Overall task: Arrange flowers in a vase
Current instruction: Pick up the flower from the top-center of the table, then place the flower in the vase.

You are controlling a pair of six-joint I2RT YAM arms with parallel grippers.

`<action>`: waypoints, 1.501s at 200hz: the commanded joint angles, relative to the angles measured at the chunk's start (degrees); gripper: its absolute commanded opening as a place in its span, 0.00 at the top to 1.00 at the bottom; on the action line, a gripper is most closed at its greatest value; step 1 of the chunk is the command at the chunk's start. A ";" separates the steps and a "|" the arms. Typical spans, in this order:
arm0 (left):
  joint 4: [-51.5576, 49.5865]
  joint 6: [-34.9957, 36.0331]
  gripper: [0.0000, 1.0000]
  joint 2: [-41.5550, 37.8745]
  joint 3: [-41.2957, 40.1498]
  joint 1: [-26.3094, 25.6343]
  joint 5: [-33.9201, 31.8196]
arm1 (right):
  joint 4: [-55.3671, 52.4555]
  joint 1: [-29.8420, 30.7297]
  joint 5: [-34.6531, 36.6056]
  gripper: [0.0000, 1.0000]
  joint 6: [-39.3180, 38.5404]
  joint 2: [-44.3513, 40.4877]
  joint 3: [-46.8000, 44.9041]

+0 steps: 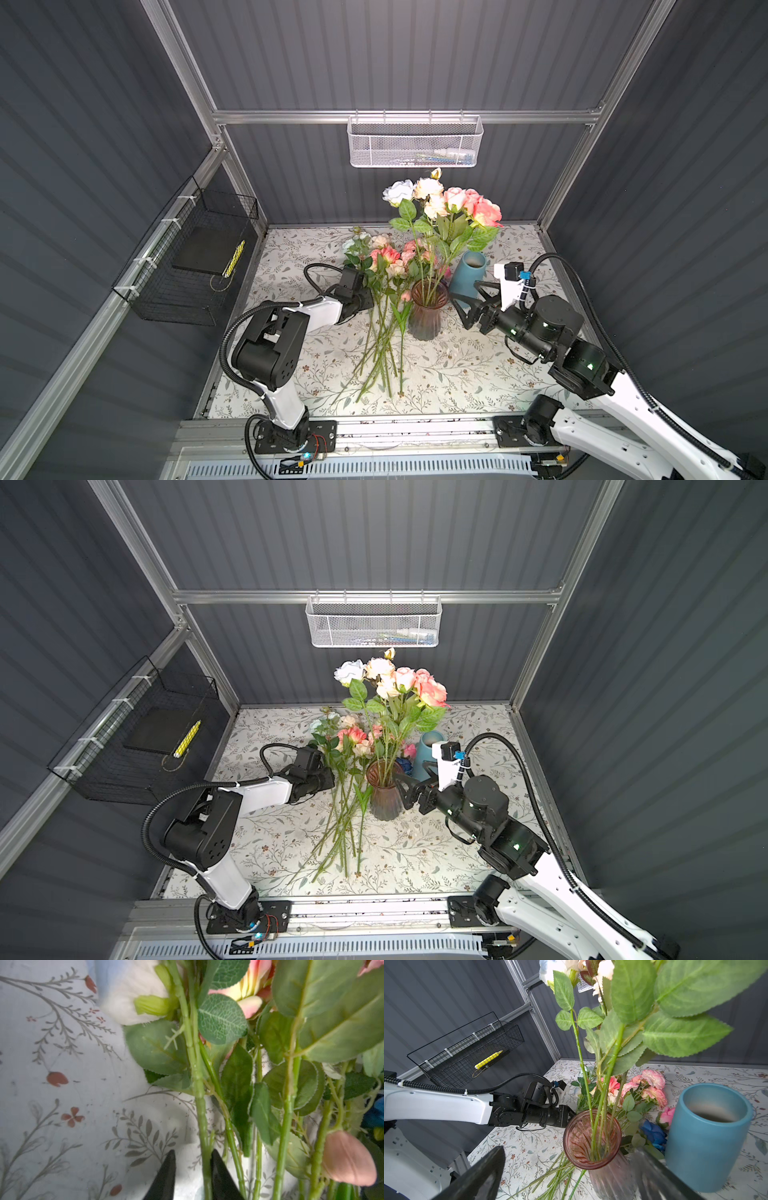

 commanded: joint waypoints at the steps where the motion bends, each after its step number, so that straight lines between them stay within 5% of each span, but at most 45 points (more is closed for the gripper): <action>1: 2.54 0.07 0.85 0.81 1.25 0.36 0.00 | -1.02 -0.04 0.31 0.03 -1.13 -0.18 1.49; 23: 3.13 0.41 1.00 -3.14 -0.23 0.54 -0.85 | -1.31 -0.04 0.35 0.02 -1.30 -0.07 1.90; 105: -1.78 7.82 1.00 -34.52 -3.30 0.45 -16.27 | 0.96 -0.04 -0.03 0.01 -1.31 -0.70 1.64; 152: 4.58 6.90 1.00 -46.28 2.21 0.39 -5.24 | 1.34 -0.04 -0.36 0.01 -1.30 -0.85 2.59; 193: 15.40 2.44 1.00 -45.19 8.65 -2.21 6.54 | 1.27 0.02 -0.26 0.01 -1.13 -1.27 3.24; 229: 22.93 7.17 1.00 -38.87 16.13 -9.91 7.47 | 0.68 -0.04 -0.39 0.01 -0.95 -1.06 4.51; 300: 34.47 6.79 1.00 -24.59 24.07 -12.31 10.08 | -0.79 -0.04 -0.20 0.01 -0.60 -1.59 5.81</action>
